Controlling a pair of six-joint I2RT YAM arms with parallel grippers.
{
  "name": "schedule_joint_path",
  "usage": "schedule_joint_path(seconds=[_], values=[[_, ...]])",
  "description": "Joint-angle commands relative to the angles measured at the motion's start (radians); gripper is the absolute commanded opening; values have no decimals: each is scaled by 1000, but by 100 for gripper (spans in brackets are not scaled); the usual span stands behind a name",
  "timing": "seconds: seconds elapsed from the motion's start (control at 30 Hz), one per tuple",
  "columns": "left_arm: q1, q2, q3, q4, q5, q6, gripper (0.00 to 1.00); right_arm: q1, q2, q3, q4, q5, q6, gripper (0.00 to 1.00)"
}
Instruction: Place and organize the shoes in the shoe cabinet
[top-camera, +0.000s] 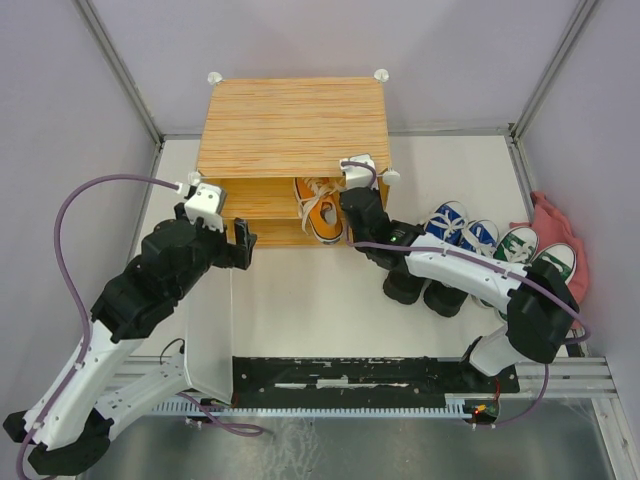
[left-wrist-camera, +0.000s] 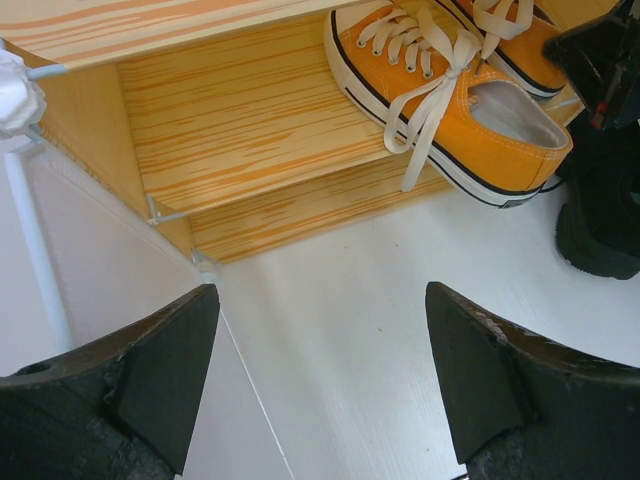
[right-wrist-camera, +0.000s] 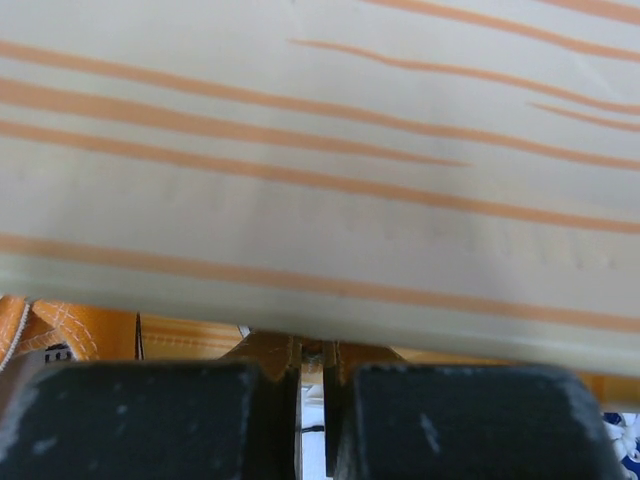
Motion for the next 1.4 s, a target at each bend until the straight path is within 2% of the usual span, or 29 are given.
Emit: schedule_joint_path(seconds=[0.0,0.07,0.13,0.27,0.4,0.67,0.93,1.07,1.37], values=[[-3,10,-7,25,-13,32,90,-28,-22,7,34,72,24,7],[-3,11,-6,26,-13,31,90,-28,-28,5,22,60,34,31],[-3,12,-4,26,-13,31,90,-28,-41,3,7,43,52,46],[-3,7,-7,25,-17,31,90,-27,-81,18,-65,-20,110,61],[-3,8,-9,26,-15,31,90,-25,-135,35,-139,-122,163,65],[-3,5,-10,27,-9,26,90,-25,-243,5,-167,-380,189,65],[-2,-10,-28,26,-19,22,90,8,-288,-42,-173,-586,134,65],[-3,-6,-32,28,-17,21,90,58,-272,-51,-174,-578,116,65],[-3,-15,-43,27,-24,26,90,65,-189,-51,-118,-520,135,65]])
